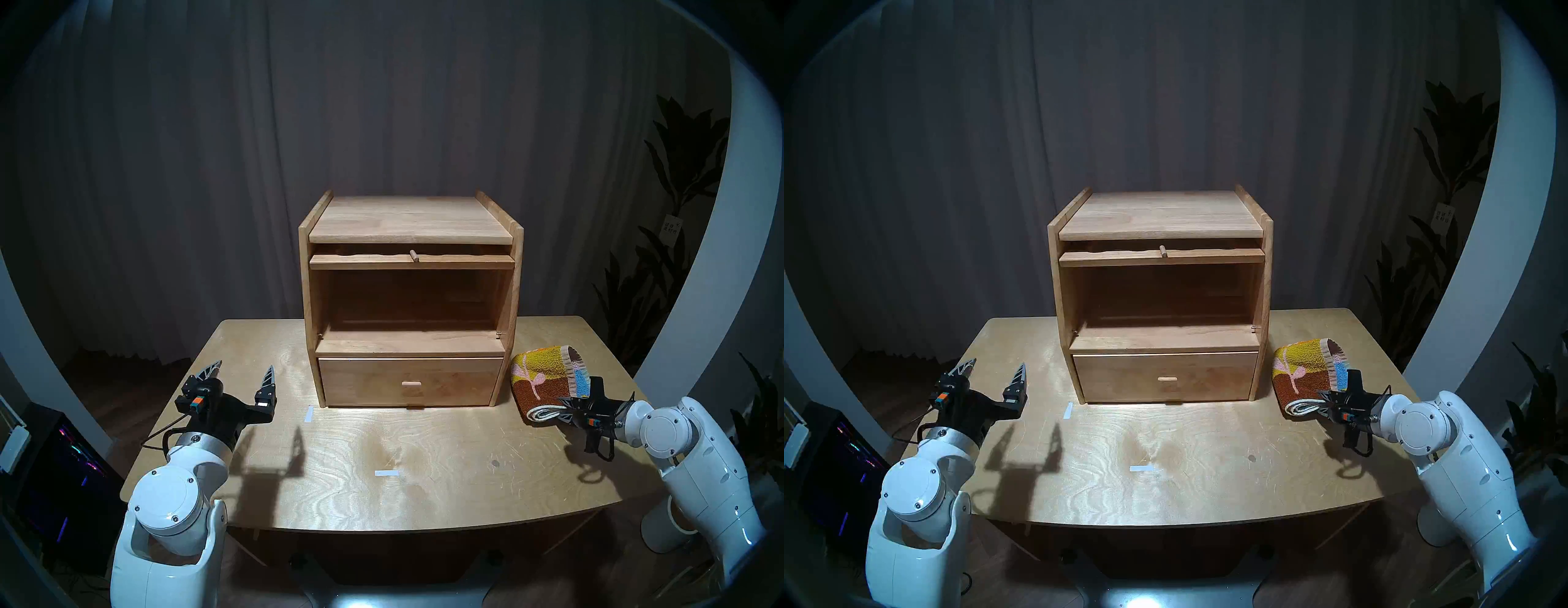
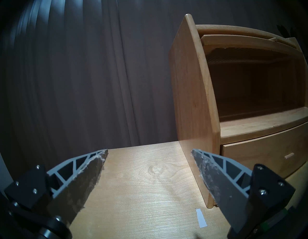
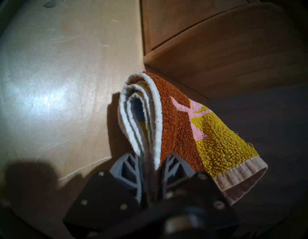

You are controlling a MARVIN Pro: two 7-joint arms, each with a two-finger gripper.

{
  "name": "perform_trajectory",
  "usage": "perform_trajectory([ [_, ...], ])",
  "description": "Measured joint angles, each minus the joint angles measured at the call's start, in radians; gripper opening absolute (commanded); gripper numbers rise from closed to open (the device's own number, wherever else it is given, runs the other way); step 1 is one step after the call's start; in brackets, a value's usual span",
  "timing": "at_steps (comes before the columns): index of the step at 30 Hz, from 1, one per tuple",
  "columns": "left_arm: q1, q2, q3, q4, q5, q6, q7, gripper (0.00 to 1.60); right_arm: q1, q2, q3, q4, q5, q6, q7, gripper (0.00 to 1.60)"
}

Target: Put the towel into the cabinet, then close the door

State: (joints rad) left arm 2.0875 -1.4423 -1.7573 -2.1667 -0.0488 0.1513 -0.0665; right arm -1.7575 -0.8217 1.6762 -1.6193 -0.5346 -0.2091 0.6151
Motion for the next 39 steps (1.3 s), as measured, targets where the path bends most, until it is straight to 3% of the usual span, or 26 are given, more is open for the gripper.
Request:
perform_trajectory([
  [12,-0.001,0.0,0.0,0.003,0.0,0.0,0.0,1.6,0.037,-0.123,0.165,-0.111,0.21,0.066,-0.125,0.0],
  [21,-0.001,0.0,0.0,0.004,0.0,0.0,0.0,1.6,-0.006,-0.239,0.282,-0.225,0.464,0.126,-0.2,0.0],
  [32,-0.001,0.0,0.0,0.006,0.001,0.0,0.0,1.6,-0.131,-0.37,0.279,-0.328,0.758,0.193,-0.184,0.0],
  [39,-0.002,0.0,0.0,0.008,0.001,0.0,0.0,1.6,-0.191,-0.439,0.314,-0.398,0.909,0.205,-0.148,0.0],
])
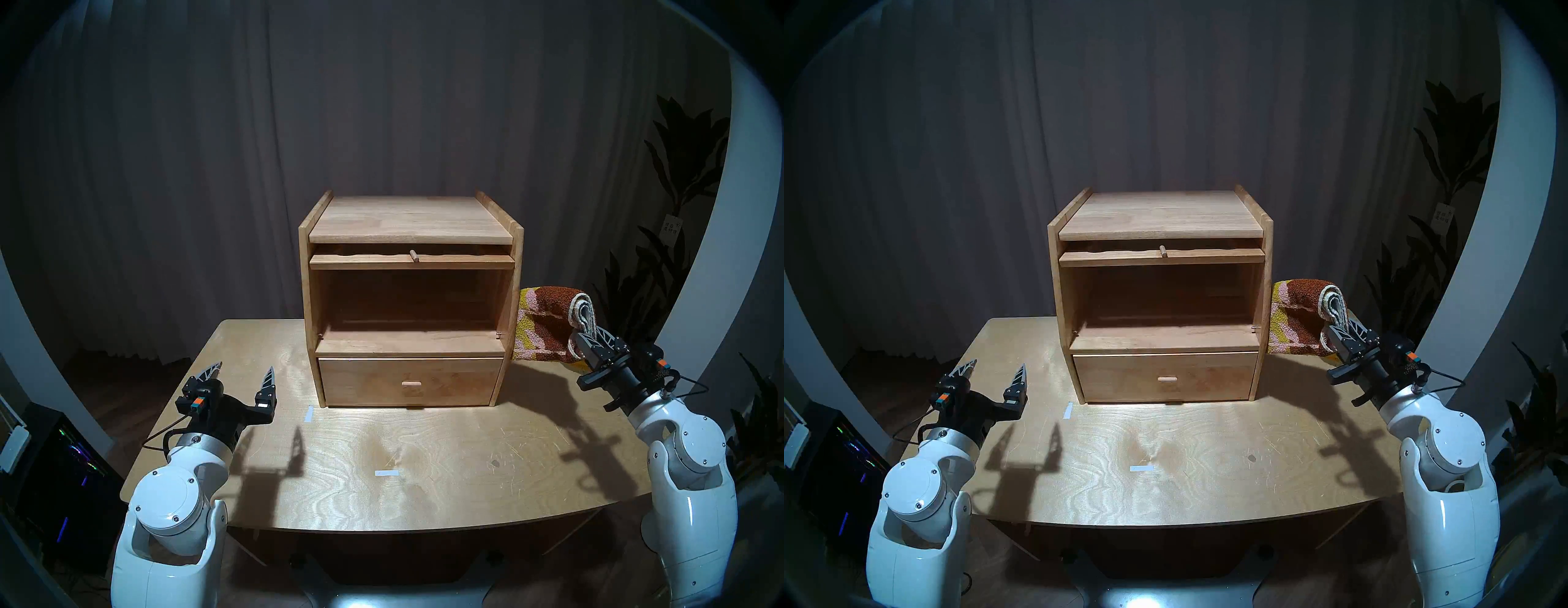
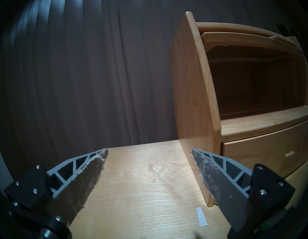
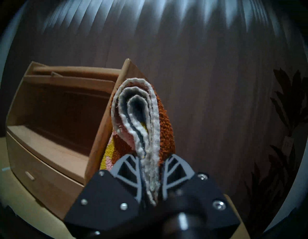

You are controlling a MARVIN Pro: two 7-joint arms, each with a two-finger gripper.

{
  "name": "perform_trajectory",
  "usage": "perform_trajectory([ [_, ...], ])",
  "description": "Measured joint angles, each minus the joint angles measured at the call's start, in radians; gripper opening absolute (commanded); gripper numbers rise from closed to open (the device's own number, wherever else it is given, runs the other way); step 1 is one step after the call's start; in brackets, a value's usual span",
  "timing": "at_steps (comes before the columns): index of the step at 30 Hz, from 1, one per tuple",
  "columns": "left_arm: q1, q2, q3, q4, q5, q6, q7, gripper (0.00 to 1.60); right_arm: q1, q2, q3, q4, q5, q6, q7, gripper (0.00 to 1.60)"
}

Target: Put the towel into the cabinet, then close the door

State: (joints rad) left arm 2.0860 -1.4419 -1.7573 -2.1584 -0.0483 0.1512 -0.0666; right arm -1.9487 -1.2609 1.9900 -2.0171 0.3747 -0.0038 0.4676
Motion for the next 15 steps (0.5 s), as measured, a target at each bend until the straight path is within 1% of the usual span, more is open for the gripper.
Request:
perform_trajectory([
  [6,0.0,0.0,0.0,0.002,0.0,0.0,0.0,1.6,-0.04,-0.031,0.085,-0.075,0.129,-0.003,0.047,0.0],
  [8,0.0,0.0,0.0,0.002,0.0,0.0,0.0,1.6,-0.049,-0.036,0.099,-0.094,0.157,-0.003,0.063,0.0],
  [15,-0.001,0.0,0.0,0.002,0.0,0.0,0.0,1.6,-0.092,-0.064,0.148,-0.177,0.304,0.003,0.153,0.0],
])
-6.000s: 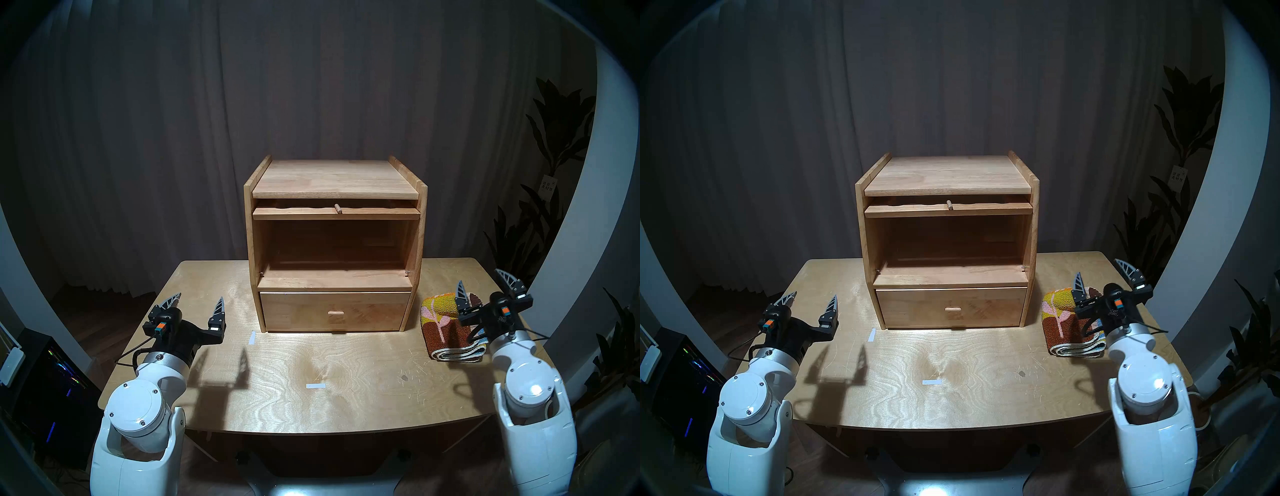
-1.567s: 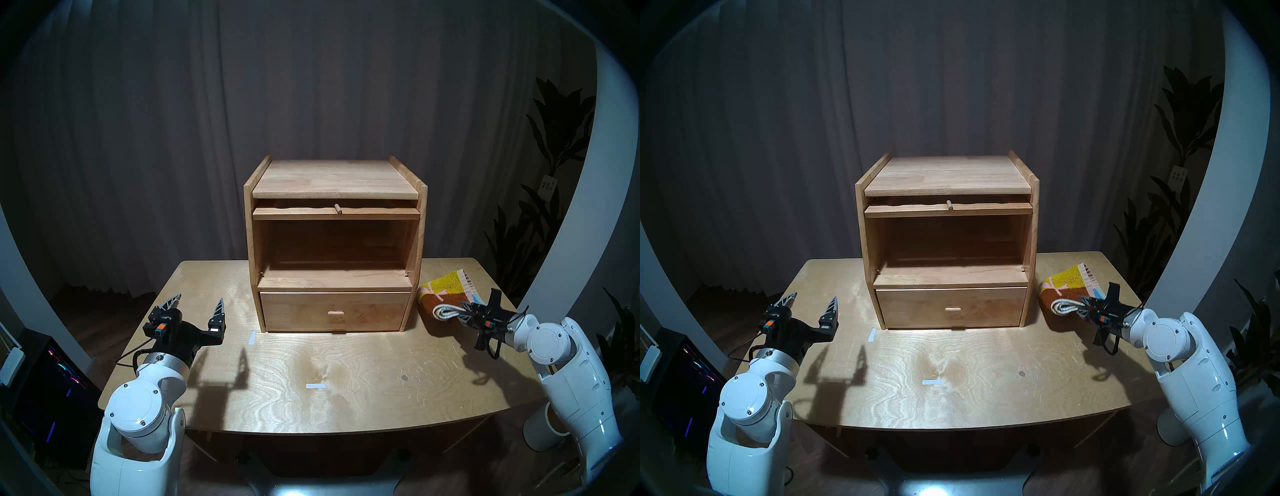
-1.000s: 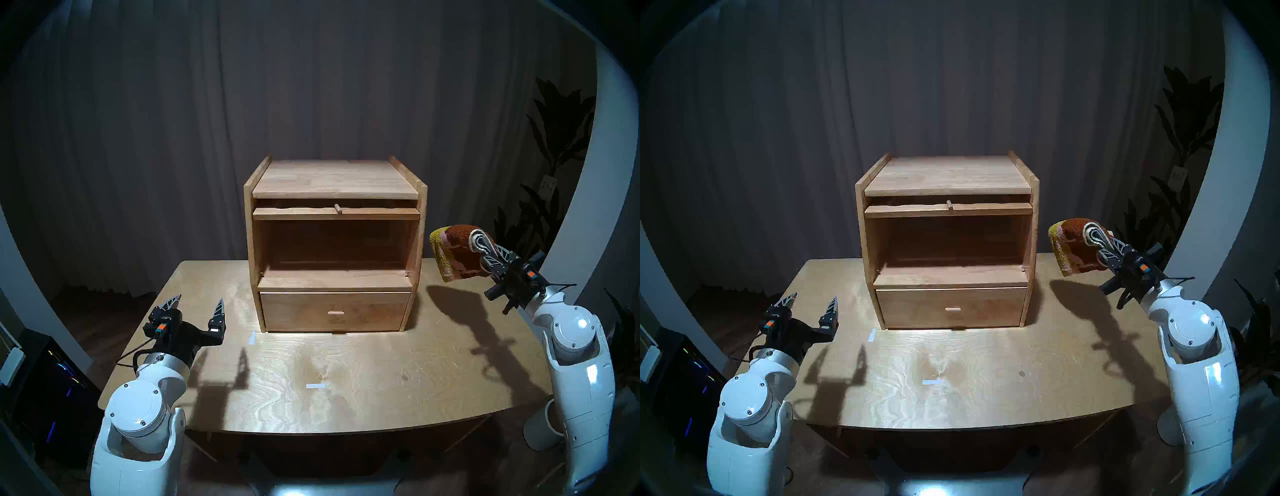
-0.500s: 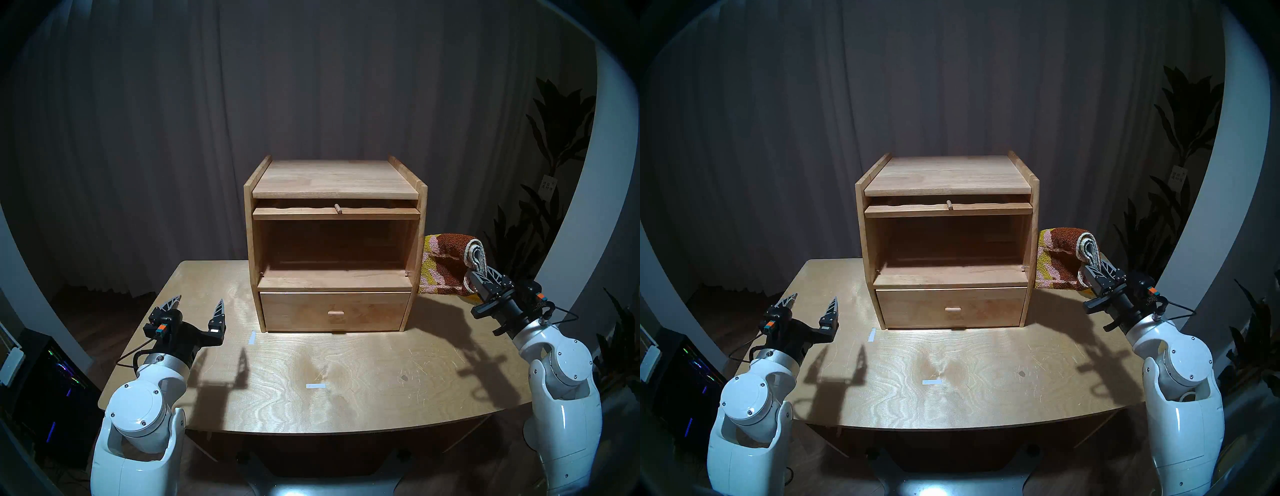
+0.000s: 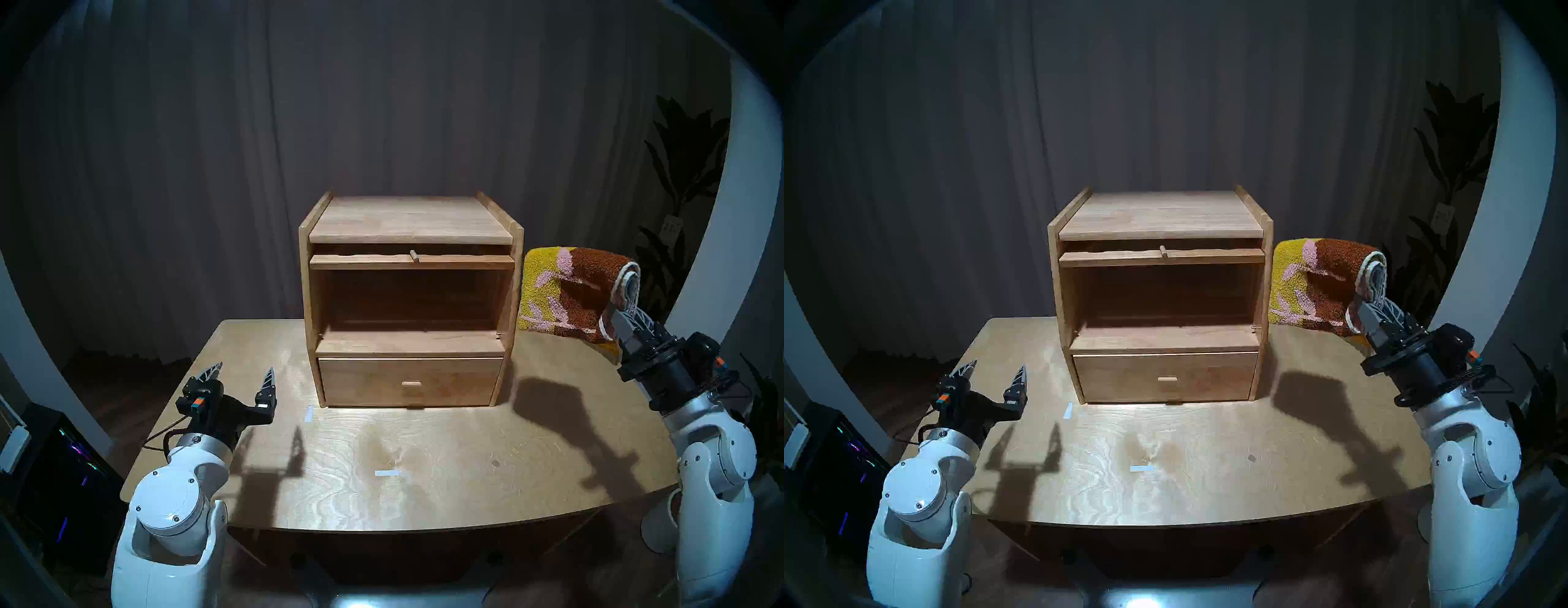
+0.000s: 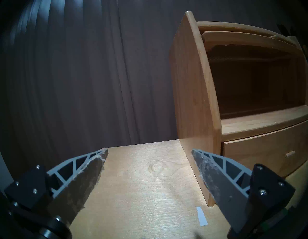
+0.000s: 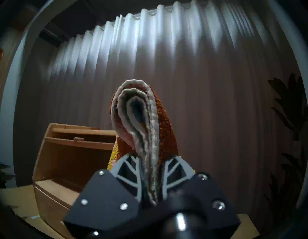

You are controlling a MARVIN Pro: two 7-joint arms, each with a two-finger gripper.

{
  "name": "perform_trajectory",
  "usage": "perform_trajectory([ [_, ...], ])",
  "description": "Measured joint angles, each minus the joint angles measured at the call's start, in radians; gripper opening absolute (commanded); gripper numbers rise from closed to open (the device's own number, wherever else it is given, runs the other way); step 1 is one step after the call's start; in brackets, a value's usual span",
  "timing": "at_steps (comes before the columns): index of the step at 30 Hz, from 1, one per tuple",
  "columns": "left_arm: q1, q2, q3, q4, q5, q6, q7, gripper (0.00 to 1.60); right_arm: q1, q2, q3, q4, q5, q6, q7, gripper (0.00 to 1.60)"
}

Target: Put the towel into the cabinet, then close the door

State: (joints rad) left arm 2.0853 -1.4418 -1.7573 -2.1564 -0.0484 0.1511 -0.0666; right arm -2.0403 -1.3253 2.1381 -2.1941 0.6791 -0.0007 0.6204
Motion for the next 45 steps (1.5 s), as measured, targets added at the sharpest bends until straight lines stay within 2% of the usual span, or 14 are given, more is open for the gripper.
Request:
perform_trajectory([
  [4,0.0,0.0,0.0,0.0,0.0,0.0,0.0,1.6,-0.027,-0.013,0.011,-0.045,0.075,0.019,0.051,0.0],
  [10,0.0,0.0,0.0,-0.001,0.0,0.0,0.0,1.6,-0.094,-0.046,0.002,-0.125,0.211,0.102,0.128,0.0],
  [14,0.0,0.0,0.0,-0.003,0.0,0.0,0.0,1.6,-0.137,-0.076,-0.036,-0.163,0.268,0.173,0.136,0.0],
  [17,0.001,0.0,0.0,-0.004,0.0,0.0,0.0,1.6,-0.162,-0.095,-0.075,-0.176,0.278,0.214,0.114,0.0],
  [22,0.001,0.0,0.0,-0.005,0.0,0.0,0.0,1.6,-0.166,-0.129,-0.156,-0.169,0.247,0.245,0.023,0.0],
  [32,0.001,0.0,0.0,-0.006,0.0,0.0,0.0,1.6,-0.068,-0.172,-0.338,-0.139,0.188,0.268,-0.136,0.0],
  [36,0.001,0.0,0.0,-0.006,0.0,0.0,0.0,1.6,-0.032,-0.175,-0.398,-0.108,0.16,0.261,-0.169,0.0],
  [40,0.001,0.0,0.0,-0.006,0.0,0.0,0.0,1.6,0.014,-0.176,-0.477,-0.058,0.109,0.242,-0.203,0.0],
  [45,0.001,0.0,0.0,-0.006,0.0,0.0,0.0,1.6,0.057,-0.171,-0.542,-0.011,0.042,0.213,-0.221,0.0],
])
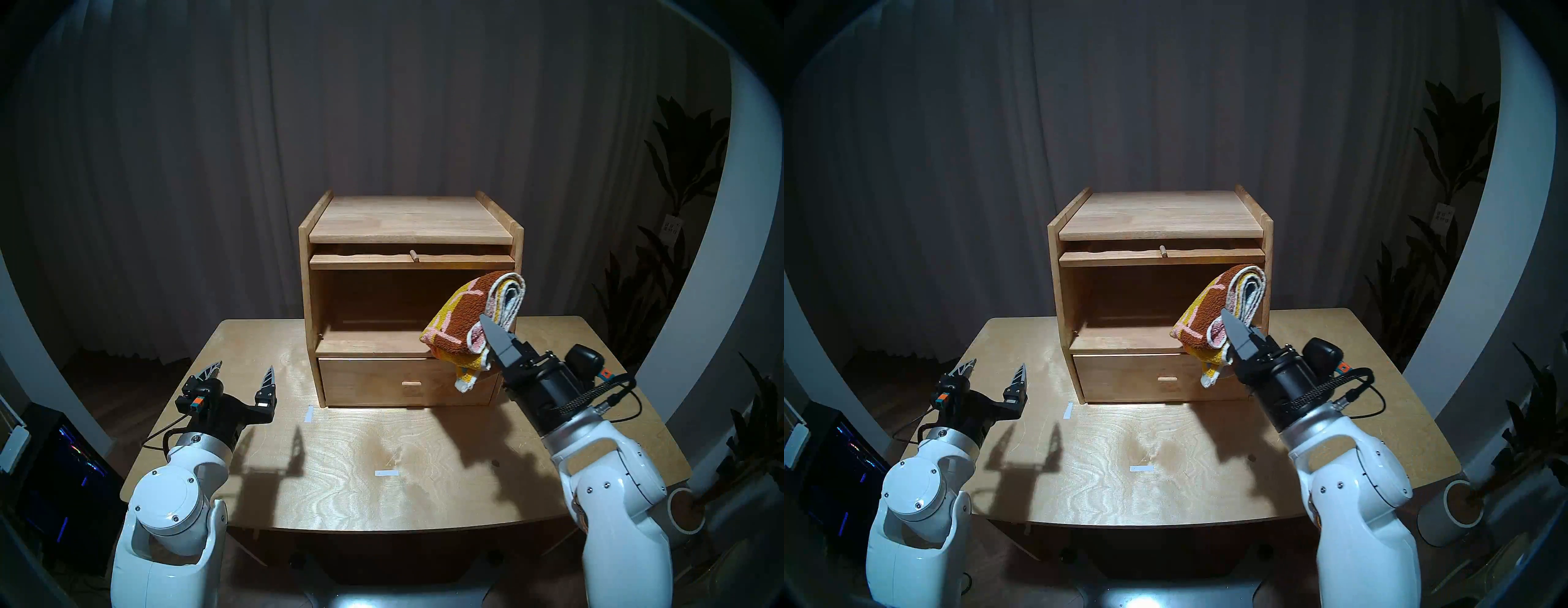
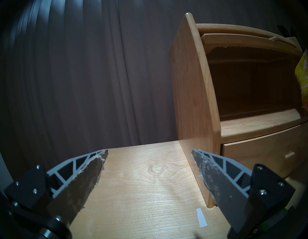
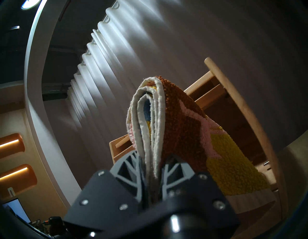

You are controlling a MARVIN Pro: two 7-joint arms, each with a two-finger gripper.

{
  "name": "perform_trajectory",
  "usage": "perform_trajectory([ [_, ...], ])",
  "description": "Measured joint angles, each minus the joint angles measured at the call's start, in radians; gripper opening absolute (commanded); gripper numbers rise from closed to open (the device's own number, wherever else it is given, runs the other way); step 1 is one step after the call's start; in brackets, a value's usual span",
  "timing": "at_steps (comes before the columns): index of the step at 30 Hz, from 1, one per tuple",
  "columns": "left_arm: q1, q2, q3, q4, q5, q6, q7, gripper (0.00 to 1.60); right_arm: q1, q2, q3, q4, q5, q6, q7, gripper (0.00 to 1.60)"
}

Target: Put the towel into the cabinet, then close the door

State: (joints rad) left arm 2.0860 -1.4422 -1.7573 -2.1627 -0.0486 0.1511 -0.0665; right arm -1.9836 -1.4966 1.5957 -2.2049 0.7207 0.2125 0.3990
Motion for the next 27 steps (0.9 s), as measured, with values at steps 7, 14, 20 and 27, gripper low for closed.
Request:
perform_trajectory([
  [7,0.0,0.0,0.0,0.0,0.0,0.0,0.0,1.6,0.069,0.018,-0.032,0.03,-0.093,-0.034,-0.01,0.0],
  [14,0.0,0.0,0.0,0.0,0.0,0.0,0.0,1.6,0.147,0.055,-0.02,0.029,-0.178,-0.049,-0.002,0.0],
  [20,0.0,0.0,0.0,0.001,0.0,0.0,0.0,1.6,0.214,0.08,-0.032,0.143,-0.255,-0.075,0.005,0.0],
  [27,0.0,0.0,0.0,0.0,0.0,0.0,0.0,1.6,0.285,0.087,-0.071,0.306,-0.339,-0.126,0.008,0.0],
])
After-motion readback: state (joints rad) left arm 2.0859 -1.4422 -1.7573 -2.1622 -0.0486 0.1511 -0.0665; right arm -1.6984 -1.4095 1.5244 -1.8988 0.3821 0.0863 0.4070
